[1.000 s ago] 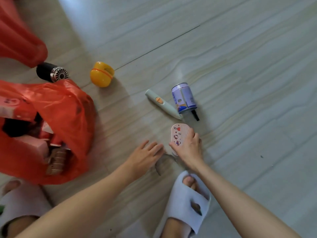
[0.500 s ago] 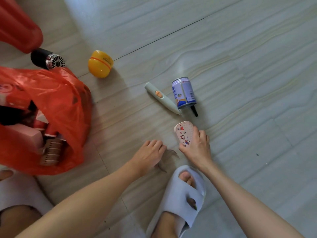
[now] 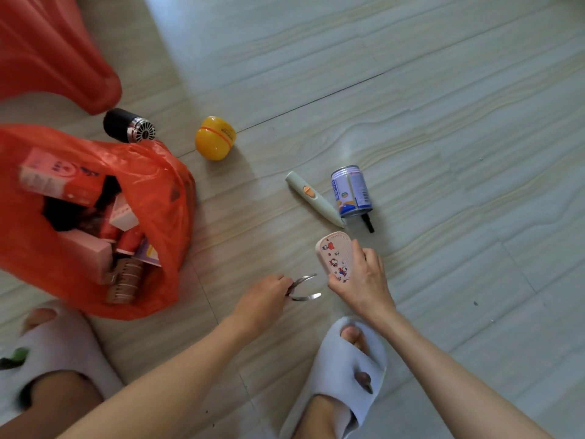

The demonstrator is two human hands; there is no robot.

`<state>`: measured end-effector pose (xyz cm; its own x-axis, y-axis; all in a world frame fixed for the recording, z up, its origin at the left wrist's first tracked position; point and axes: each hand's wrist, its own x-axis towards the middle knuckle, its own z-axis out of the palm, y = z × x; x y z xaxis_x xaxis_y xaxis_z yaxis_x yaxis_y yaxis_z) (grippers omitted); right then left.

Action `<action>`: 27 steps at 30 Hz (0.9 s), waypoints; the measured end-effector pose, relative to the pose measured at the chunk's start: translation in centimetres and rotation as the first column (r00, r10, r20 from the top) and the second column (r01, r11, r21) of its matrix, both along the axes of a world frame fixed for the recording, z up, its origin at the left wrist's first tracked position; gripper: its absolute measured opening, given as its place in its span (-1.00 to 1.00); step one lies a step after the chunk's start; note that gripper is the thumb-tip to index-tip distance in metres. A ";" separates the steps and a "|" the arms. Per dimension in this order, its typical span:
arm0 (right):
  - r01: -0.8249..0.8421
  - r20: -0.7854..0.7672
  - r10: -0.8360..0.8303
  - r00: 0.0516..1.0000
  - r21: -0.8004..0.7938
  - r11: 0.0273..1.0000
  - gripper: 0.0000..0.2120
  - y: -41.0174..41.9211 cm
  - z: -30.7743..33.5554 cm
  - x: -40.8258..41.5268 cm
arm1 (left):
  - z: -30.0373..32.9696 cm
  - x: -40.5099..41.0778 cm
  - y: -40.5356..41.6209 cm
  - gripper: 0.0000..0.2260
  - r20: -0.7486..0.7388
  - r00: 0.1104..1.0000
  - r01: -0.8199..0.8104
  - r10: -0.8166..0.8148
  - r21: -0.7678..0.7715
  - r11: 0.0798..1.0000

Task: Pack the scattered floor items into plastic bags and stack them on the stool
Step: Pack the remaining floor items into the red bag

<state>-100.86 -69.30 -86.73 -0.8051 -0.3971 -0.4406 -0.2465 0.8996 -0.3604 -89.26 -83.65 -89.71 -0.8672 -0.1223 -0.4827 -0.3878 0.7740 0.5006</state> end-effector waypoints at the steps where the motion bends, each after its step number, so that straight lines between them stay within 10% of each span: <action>1: -0.029 -0.007 0.028 1.000 -0.030 0.999 -0.28 -0.7 0.8 0.0 | 1.2 0.4 -0.8 -0.87 -0.061 0.997 -0.044 0.043 -0.004 0.999; 7: -0.306 -0.158 0.279 0.947 -0.193 0.932 -0.23 -7.0 8.0 1.0 | 7.3 5.1 -6.9 -0.79 -0.461 0.791 -0.437 0.402 0.035 0.899; 15: -0.813 -0.302 0.759 0.576 -0.114 0.572 -0.33 -16.6 14.9 5.2 | 11.5 12.4 -15.6 -0.81 -0.539 0.509 -0.788 0.671 0.023 0.615; 21: -0.871 -0.484 0.747 0.455 -0.066 0.488 -0.44 -26.1 14.4 8.9 | 12.5 12.9 -20.9 -0.83 -0.578 0.295 -0.895 0.761 0.112 0.433; 27: -0.828 -0.493 0.765 0.414 0.146 0.542 -0.55 -31.8 10.8 8.9 | 11.0 11.9 -23.7 -0.91 -0.586 0.362 -0.896 0.725 -0.003 0.444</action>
<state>-91.96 -101.13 -75.91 -0.1716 -0.9844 -0.0387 -0.9832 0.1736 -0.0563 -77.32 -107.37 -78.74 -0.3287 -0.9371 0.1176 -0.7045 0.3262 0.6303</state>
